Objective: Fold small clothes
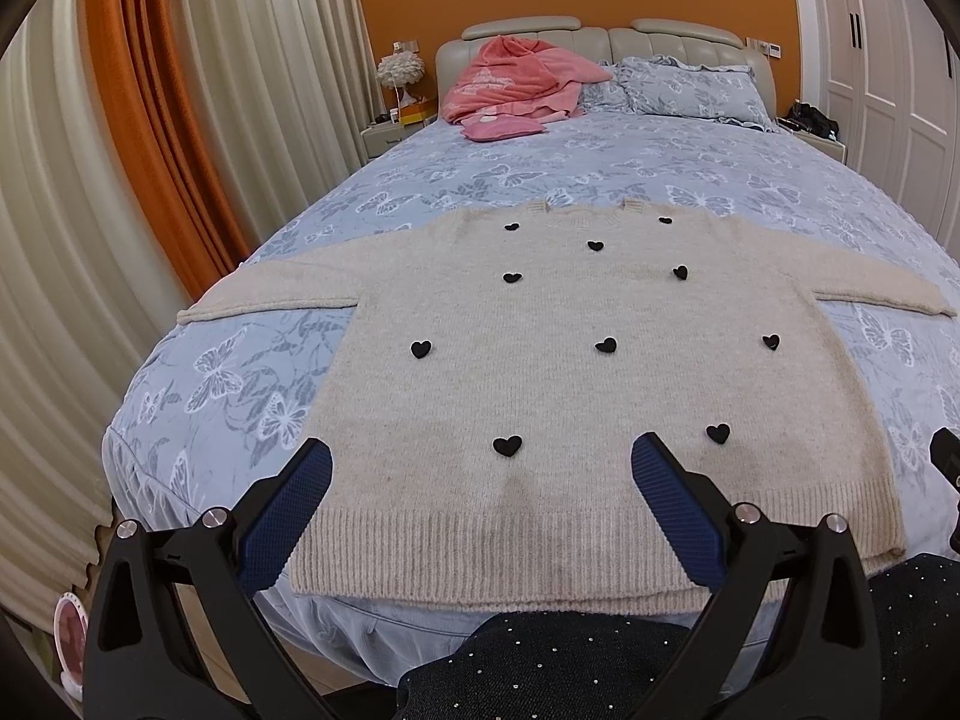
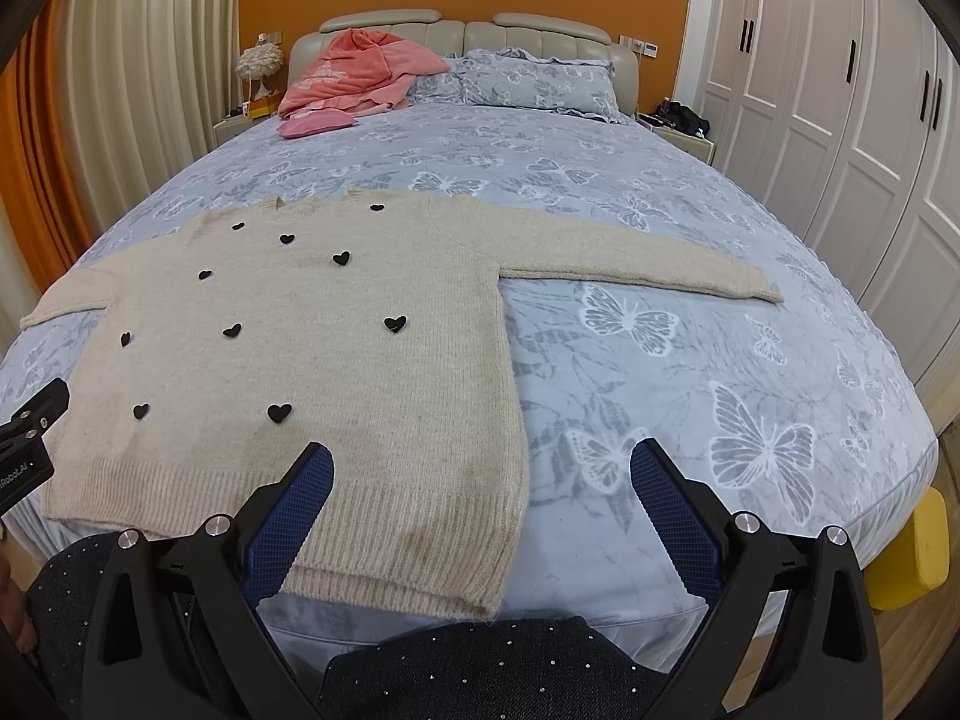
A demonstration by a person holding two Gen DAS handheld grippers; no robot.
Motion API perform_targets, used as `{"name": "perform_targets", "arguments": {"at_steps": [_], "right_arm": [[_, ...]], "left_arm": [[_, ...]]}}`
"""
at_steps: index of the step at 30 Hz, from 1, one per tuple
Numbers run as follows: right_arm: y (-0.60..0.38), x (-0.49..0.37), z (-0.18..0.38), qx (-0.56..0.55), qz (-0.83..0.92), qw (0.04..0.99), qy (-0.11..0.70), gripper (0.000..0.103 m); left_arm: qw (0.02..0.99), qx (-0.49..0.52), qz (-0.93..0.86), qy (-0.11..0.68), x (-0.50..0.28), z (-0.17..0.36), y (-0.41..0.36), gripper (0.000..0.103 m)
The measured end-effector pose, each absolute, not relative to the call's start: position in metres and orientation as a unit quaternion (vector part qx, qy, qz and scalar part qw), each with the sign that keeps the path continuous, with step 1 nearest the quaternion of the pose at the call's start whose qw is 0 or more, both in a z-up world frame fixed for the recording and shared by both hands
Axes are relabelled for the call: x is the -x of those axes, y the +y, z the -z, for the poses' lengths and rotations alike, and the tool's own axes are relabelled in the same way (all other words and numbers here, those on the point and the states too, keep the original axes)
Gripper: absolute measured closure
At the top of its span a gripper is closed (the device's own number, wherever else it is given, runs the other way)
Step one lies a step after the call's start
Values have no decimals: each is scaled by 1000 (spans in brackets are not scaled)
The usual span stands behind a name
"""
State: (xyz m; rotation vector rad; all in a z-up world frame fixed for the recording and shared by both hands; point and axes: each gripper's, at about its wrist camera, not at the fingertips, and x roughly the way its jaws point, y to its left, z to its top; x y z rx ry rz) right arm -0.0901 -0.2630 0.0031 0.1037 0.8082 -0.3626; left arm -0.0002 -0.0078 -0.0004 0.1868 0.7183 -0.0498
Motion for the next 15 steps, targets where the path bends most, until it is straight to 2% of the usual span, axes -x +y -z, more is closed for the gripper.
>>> {"name": "perform_targets", "arguments": {"at_steps": [15], "right_arm": [[-263,90,-3,-51,175,903,390,5]], "left_arm": [[931,-93,25,351,0,1,-8,5]]}}
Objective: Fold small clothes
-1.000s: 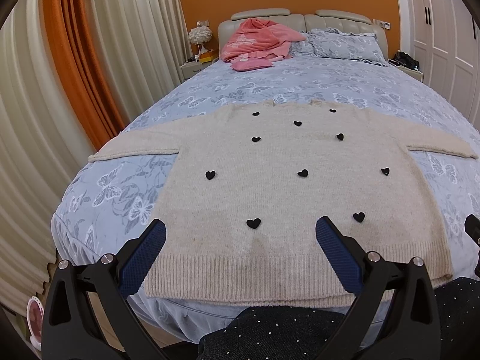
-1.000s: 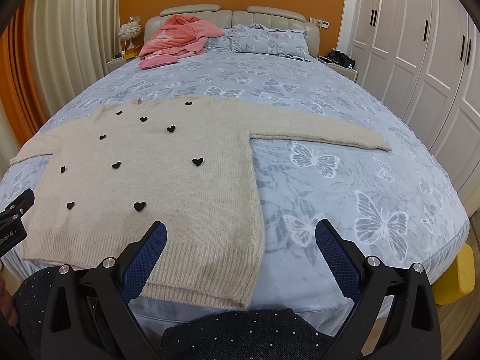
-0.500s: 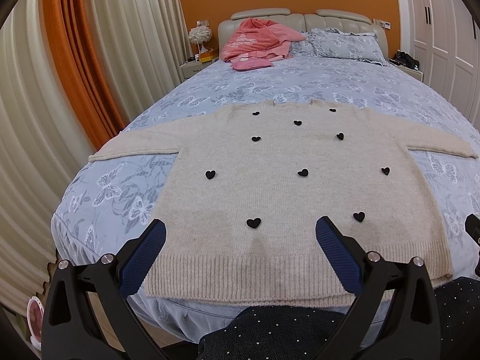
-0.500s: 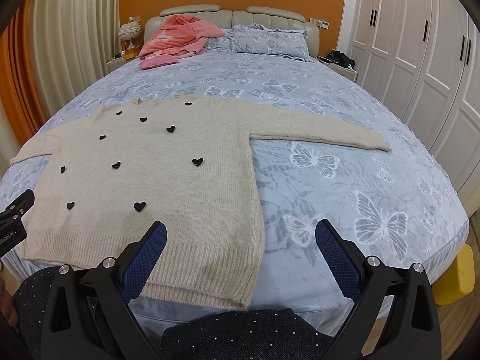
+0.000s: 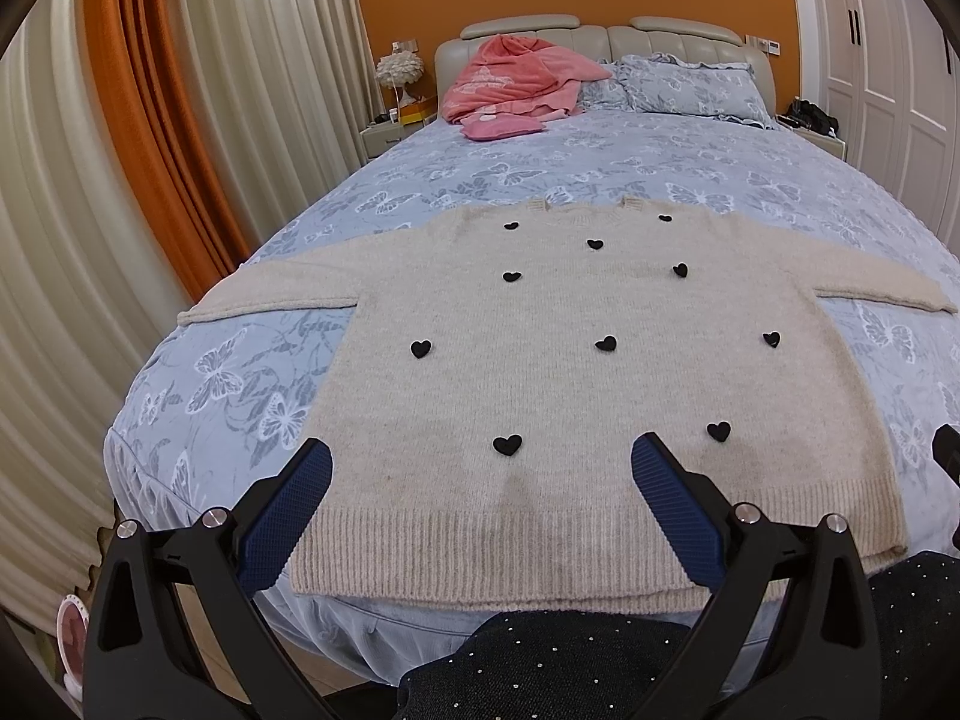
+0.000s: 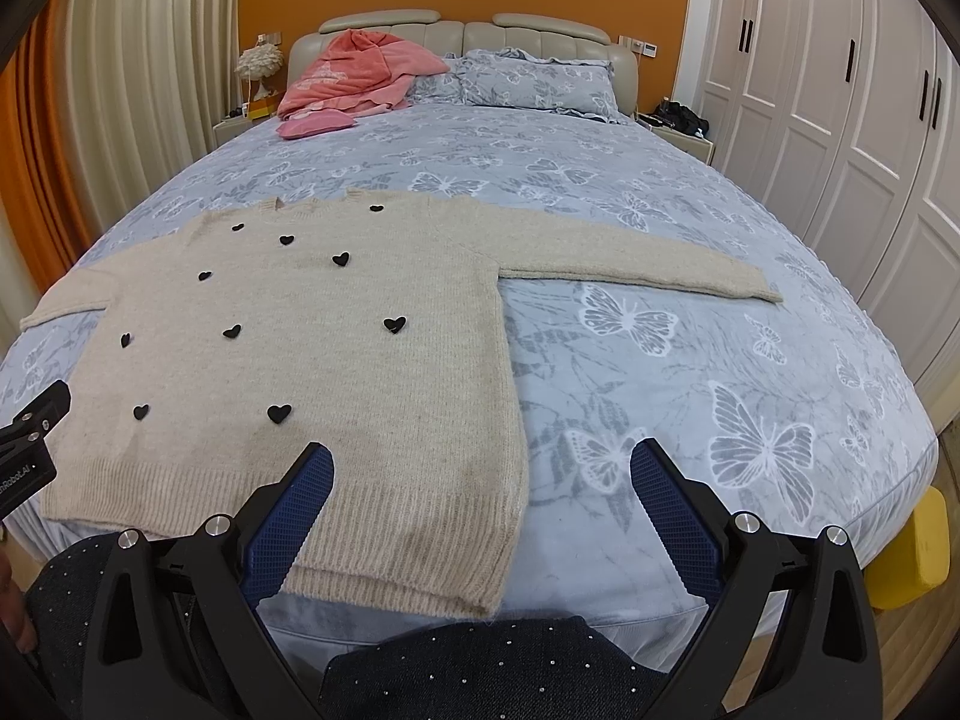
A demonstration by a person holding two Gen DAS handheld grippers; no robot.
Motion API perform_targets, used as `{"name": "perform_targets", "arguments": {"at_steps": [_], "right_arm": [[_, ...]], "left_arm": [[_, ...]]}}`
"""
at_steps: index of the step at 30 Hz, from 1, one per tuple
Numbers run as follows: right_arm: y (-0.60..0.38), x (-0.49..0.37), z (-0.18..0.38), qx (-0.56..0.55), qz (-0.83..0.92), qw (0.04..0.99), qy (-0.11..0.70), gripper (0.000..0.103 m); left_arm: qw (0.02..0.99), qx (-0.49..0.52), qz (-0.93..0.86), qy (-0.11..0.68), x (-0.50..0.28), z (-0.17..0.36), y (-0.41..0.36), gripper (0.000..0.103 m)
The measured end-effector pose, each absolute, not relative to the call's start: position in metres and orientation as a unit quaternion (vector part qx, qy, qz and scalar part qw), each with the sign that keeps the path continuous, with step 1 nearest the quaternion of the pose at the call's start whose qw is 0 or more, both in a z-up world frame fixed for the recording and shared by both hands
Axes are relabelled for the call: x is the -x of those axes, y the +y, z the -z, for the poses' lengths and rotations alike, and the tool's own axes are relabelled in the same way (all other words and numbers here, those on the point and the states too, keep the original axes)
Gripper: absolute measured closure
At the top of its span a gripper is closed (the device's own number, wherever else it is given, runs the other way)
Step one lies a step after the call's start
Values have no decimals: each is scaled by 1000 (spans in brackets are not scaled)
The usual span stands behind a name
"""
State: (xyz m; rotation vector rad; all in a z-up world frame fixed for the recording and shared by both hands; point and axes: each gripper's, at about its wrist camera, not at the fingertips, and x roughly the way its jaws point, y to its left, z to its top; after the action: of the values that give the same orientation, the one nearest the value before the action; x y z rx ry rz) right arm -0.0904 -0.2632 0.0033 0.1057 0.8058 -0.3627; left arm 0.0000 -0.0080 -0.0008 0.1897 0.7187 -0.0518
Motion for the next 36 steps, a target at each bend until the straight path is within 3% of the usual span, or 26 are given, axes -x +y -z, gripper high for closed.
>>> {"name": "perform_targets", "arguments": {"at_steps": [36], "right_arm": [[-264,90,-2,-52,175,903,388,5]], "left_arm": [[930,-94,26,355,-1,2,-9,5]]}}
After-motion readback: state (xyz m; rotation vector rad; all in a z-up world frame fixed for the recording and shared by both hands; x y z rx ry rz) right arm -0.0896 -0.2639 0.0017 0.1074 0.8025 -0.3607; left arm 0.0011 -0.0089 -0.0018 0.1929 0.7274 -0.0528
